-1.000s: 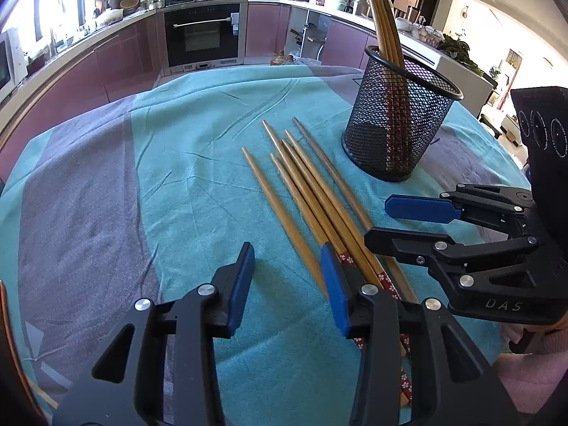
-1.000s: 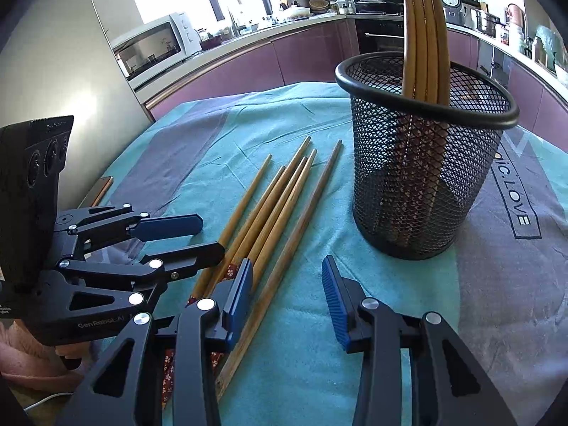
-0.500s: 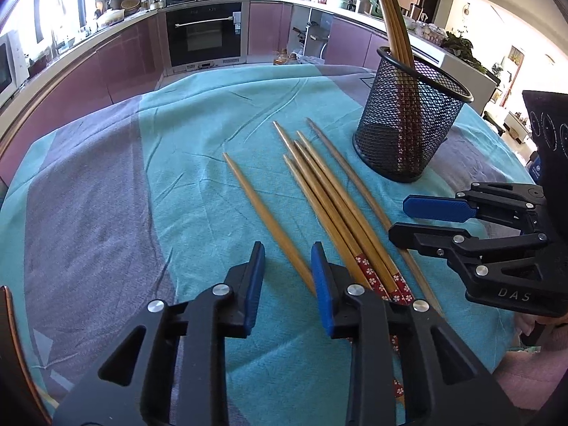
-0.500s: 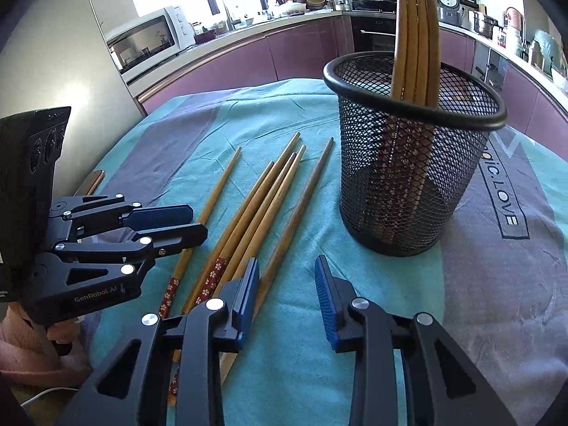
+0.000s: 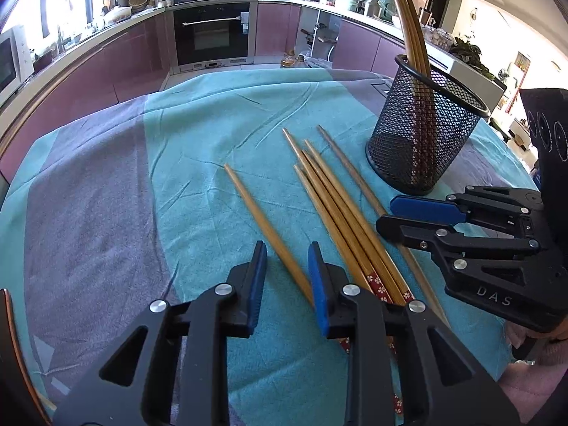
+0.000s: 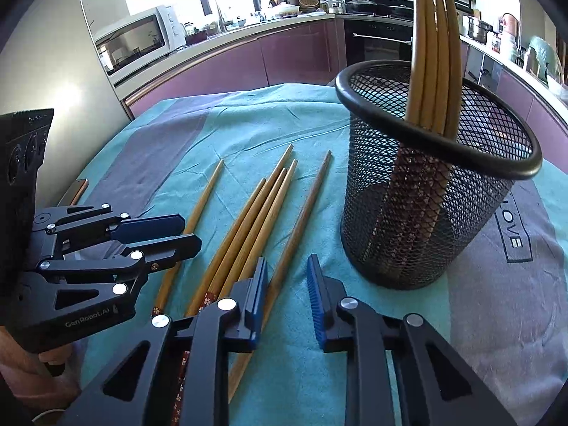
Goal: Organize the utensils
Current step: 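Close the left tool on a chopstick while the right tool grasps another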
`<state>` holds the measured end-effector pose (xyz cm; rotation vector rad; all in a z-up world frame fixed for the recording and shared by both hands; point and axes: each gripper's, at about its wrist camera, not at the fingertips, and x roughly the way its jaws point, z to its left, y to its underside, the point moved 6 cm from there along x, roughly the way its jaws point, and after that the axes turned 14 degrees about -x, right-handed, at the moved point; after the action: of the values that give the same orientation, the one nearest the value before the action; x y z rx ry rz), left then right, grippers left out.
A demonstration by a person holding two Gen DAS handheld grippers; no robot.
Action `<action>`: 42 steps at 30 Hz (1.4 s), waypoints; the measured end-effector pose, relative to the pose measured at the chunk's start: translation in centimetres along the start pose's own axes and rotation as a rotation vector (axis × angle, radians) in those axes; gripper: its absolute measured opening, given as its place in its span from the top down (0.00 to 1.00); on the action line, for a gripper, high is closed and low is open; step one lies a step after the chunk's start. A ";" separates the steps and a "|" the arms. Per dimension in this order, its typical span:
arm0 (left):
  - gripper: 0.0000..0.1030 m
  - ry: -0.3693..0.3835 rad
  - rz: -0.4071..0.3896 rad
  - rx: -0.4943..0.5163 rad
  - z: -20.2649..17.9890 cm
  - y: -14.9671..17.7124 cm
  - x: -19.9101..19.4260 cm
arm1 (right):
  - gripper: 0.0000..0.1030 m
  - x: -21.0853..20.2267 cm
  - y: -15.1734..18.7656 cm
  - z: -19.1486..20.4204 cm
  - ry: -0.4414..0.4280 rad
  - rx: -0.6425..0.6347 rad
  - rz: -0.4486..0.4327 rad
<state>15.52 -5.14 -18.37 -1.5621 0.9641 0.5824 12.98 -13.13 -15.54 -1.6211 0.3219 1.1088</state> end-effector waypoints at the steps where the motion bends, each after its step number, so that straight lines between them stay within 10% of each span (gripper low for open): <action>1: 0.80 -0.001 -0.001 -0.007 0.1 0.0 0.0 | 0.87 0.0 0.0 0.0 -0.003 0.005 -0.002; 28: 0.97 0.085 0.000 -0.016 -1.1 1.0 -2.2 | 0.94 -1.7 0.7 1.2 -0.124 -0.008 -0.026; 42: 0.80 0.016 -0.024 0.030 -0.3 1.3 -2.0 | 0.88 -0.3 0.5 1.2 -0.107 -0.018 0.002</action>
<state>13.33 -4.93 -17.36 -1.5514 0.9611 0.5368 11.92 -12.39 -15.61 -1.5709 0.2441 1.1986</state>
